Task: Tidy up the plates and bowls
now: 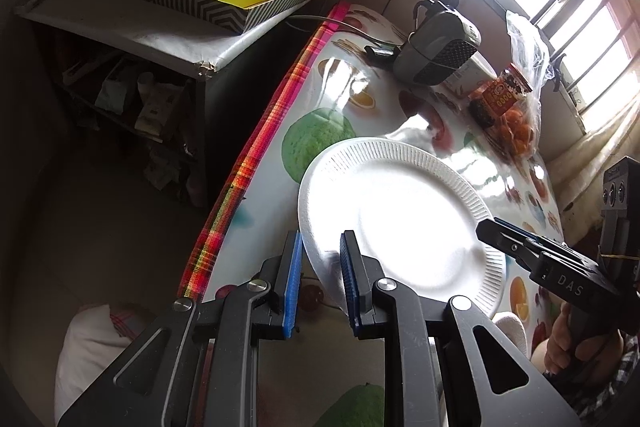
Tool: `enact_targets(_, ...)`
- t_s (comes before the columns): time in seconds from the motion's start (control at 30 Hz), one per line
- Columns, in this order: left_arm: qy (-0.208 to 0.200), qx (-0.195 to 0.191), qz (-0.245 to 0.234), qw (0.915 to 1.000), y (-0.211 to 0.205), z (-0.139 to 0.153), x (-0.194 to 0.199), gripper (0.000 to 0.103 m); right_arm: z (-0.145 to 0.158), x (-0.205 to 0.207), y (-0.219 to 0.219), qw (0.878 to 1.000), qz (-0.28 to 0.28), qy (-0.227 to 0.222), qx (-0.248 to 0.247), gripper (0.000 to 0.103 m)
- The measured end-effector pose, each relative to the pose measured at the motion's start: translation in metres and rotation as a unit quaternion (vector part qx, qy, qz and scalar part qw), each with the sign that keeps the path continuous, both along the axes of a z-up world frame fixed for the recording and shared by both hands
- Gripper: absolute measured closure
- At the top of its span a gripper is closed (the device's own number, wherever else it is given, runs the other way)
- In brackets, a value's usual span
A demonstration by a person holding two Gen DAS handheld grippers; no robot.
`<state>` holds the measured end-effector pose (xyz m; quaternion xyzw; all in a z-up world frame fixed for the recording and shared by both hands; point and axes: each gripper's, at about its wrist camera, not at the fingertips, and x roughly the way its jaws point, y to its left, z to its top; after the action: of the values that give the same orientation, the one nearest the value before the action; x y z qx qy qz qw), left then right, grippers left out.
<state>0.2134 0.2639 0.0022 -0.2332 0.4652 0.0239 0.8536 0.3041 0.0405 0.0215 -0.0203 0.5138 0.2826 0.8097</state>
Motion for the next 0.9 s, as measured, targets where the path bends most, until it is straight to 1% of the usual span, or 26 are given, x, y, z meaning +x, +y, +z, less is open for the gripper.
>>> enact_targets(0.53,-0.034,0.01,-0.025,0.9991,-0.028,0.03,-0.022,0.083,0.028,-0.037,-0.036,0.999,-0.011,-0.03,0.016,0.075)
enact_targets(0.9,-0.047,0.014,-0.058,0.9971,-0.06,0.04,-0.036,0.083,0.043,-0.071,-0.076,0.998,-0.029,-0.049,0.021,0.075)
